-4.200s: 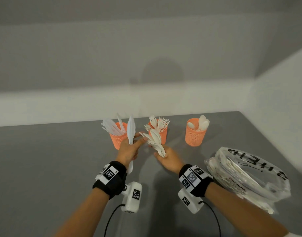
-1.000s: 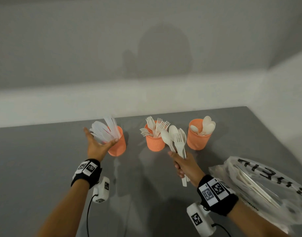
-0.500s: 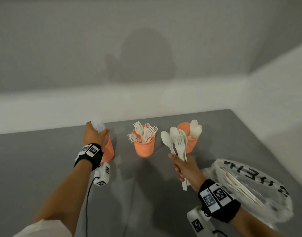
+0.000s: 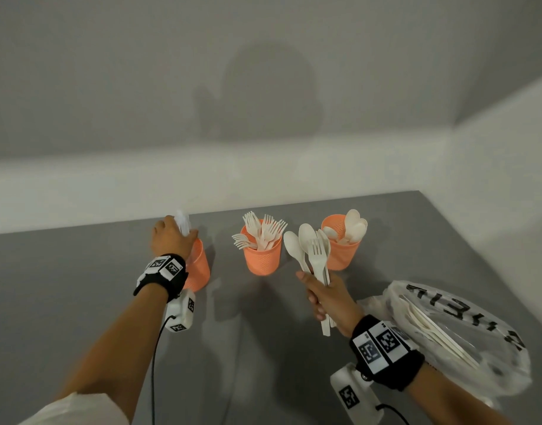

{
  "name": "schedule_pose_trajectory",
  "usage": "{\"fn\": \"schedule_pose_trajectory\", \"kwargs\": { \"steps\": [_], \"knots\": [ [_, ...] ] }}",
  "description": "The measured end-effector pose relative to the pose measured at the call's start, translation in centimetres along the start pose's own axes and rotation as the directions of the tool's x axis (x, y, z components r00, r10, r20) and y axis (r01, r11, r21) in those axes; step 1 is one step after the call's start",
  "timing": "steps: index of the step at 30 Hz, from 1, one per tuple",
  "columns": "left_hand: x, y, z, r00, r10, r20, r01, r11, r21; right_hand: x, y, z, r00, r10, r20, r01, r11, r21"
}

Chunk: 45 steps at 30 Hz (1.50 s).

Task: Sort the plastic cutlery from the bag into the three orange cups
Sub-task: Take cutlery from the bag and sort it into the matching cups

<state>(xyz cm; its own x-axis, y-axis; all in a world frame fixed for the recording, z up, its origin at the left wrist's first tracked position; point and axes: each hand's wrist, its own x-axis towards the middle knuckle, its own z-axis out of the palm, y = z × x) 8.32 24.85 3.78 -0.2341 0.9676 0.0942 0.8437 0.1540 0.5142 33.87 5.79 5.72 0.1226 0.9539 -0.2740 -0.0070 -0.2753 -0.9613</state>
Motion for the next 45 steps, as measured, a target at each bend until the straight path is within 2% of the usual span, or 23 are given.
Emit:
{"fn": "schedule_pose_trajectory", "kwargs": {
  "steps": [4, 8, 11, 18, 20, 21, 23, 25, 26, 29, 32, 34, 36, 39, 45],
  "knots": [
    [-1.5, -0.4, 0.2, 0.993, -0.058, -0.103, 0.051, 0.997, -0.065, 0.0, 0.0, 0.2, 1.000, -0.006, 0.003, 0.006, 1.000, 0.017],
    [-3.7, -1.7, 1.5, 1.000, -0.004, -0.007, 0.004, 1.000, 0.019, -0.1, 0.1, 0.5, 1.000, -0.012, 0.019, 0.012, 1.000, 0.006],
    [-3.4, -2.9, 1.9, 0.999, 0.047, 0.010, -0.047, 0.998, 0.034, -0.3, 0.0, 0.7, 1.000, -0.015, 0.023, 0.015, 1.000, 0.008],
    [-2.8, -2.7, 0.7, 0.996, 0.019, 0.086, -0.027, 0.996, 0.091, -0.8, -0.2, 0.4, 1.000, 0.005, 0.008, -0.005, 0.999, 0.042],
    [-3.4, -2.3, 0.2, 0.997, 0.021, 0.072, -0.027, 0.995, 0.092, -1.0, -0.3, 0.4, 1.000, 0.018, 0.023, -0.020, 0.996, 0.082],
    [-4.0, -1.9, -0.3, 0.998, 0.053, 0.023, -0.054, 0.998, 0.043, -1.0, -0.4, 0.4, 0.999, 0.029, 0.031, -0.033, 0.994, 0.105],
    [-5.6, -0.5, -1.3, 0.980, 0.164, -0.116, -0.181, 0.971, -0.159, -1.0, -0.6, 0.5, 0.997, 0.060, 0.051, -0.068, 0.985, 0.161],
    [-7.9, 1.2, -2.2, 0.950, 0.243, -0.197, -0.299, 0.891, -0.342, -0.9, -0.6, 0.7, 0.994, 0.075, 0.084, -0.092, 0.972, 0.216],
    [-9.0, 2.1, -2.4, 0.946, 0.258, -0.198, -0.319, 0.856, -0.407, -0.8, -0.6, 0.9, 0.992, 0.078, 0.099, -0.100, 0.966, 0.237],
    [-12.7, 4.8, -3.1, 0.951, 0.299, -0.075, -0.282, 0.744, -0.606, -0.8, -0.5, 1.7, 0.991, 0.069, 0.113, -0.097, 0.960, 0.263],
    [-15.8, 7.3, -2.8, 0.906, 0.417, 0.072, -0.249, 0.662, -0.707, -1.1, -0.2, 2.8, 0.996, 0.027, 0.081, -0.040, 0.987, 0.157],
    [-17.4, 8.6, -2.2, 0.879, 0.425, 0.216, -0.151, 0.677, -0.720, -1.4, 0.1, 3.5, 0.998, -0.018, 0.053, 0.014, 0.998, 0.066],
    [-18.4, 9.5, -1.4, 0.882, 0.363, 0.300, -0.059, 0.717, -0.695, -1.6, 0.4, 4.0, 0.999, -0.048, 0.011, 0.048, 0.999, 0.011],
    [-19.0, 9.8, -0.8, 0.890, 0.302, 0.341, 0.025, 0.714, -0.699, -1.8, 0.8, 4.0, 0.998, -0.065, 0.019, 0.066, 0.996, -0.053],
    [-19.3, 9.7, -1.0, 0.854, 0.243, 0.461, 0.173, 0.703, -0.690, -3.0, 0.8, 3.3, 0.987, -0.107, 0.120, 0.112, 0.993, -0.035]
  ]
}}
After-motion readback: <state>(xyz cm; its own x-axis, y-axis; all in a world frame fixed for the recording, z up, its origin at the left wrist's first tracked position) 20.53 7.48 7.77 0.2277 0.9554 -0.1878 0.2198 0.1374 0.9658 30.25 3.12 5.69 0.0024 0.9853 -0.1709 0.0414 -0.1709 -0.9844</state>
